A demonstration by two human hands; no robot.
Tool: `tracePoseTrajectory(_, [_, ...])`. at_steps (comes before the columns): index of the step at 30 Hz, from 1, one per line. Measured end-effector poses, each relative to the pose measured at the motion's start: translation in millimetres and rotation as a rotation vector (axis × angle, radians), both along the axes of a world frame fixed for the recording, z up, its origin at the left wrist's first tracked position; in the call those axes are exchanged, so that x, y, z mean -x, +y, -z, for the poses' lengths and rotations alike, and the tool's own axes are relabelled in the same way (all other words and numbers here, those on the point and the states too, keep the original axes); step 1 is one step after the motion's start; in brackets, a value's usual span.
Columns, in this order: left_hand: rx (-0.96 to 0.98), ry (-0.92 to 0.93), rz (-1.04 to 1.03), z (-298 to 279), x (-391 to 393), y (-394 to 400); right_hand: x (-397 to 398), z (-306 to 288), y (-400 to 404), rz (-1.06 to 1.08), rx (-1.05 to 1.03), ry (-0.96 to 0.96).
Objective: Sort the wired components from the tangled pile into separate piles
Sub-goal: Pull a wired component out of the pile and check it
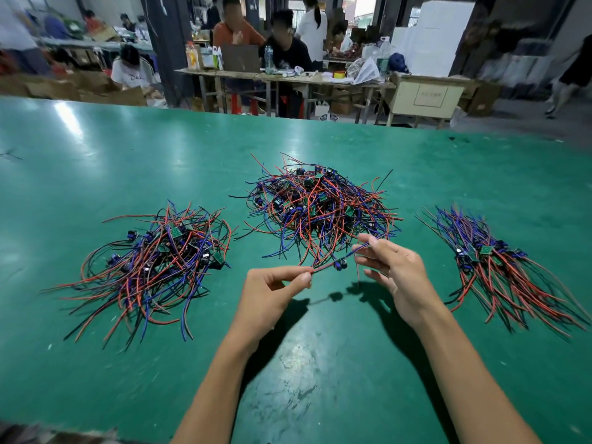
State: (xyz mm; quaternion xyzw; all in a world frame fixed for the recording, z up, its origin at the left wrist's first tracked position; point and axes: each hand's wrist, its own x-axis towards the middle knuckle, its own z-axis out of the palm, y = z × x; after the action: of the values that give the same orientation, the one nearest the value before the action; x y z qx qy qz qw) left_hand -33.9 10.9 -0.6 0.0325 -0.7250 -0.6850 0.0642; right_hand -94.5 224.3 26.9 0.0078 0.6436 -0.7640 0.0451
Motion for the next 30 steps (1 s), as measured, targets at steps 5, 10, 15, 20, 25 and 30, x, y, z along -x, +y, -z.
tracePoseTrajectory(5, [0.449,0.458,-0.201,9,3,2,2,1,-4,-0.083,0.293,-0.072])
tracePoseTrajectory(10, [0.579,0.636,-0.340,13,4,0,3,6,-8,-0.091,0.420,-0.119])
tracePoseTrajectory(15, [0.597,0.452,-0.391,12,2,-2,3,6,-9,-0.018,0.353,-0.046])
tracePoseTrajectory(20, [0.340,0.190,-0.246,14,6,1,4,6,-9,0.213,0.232,0.045])
tracePoseTrajectory(25, [0.326,0.115,-0.228,17,8,0,8,1,-4,0.444,0.033,0.170])
tracePoseTrajectory(30, [0.362,0.088,-0.230,21,11,0,37,-21,34,0.703,-0.288,0.308])
